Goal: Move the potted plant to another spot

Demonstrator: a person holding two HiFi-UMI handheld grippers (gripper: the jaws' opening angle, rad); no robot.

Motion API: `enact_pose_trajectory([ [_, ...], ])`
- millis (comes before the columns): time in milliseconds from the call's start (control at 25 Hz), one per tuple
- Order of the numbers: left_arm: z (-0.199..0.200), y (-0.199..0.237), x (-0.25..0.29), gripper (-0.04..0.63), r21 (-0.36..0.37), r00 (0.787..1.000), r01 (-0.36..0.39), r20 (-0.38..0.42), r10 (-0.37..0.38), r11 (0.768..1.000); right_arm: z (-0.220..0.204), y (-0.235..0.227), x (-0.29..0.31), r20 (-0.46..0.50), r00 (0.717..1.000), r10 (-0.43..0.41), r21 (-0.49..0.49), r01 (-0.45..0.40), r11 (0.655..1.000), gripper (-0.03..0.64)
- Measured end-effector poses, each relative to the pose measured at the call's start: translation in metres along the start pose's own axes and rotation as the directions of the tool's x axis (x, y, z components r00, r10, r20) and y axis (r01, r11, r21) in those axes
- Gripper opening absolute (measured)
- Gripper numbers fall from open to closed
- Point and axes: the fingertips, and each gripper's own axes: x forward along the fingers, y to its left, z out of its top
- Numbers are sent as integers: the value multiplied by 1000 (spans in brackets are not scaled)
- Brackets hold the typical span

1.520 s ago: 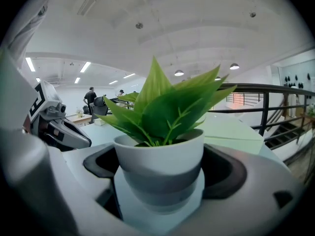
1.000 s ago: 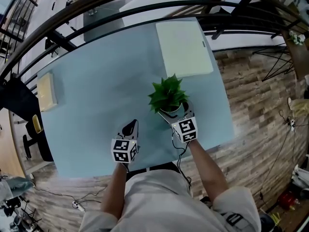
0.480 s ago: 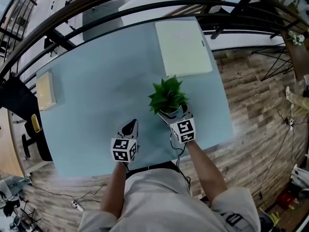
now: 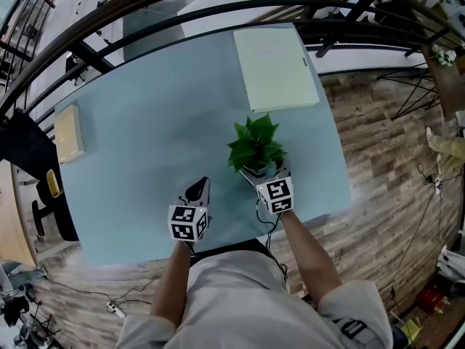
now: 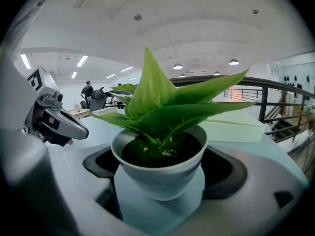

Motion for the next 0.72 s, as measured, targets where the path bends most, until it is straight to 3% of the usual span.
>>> enact_pose_trajectory([
  [720,-15,-9,-20,11,-8,1000,5,16,-4,1000,-20,0,-14,-67,996,-60,-7,60,998,514],
])
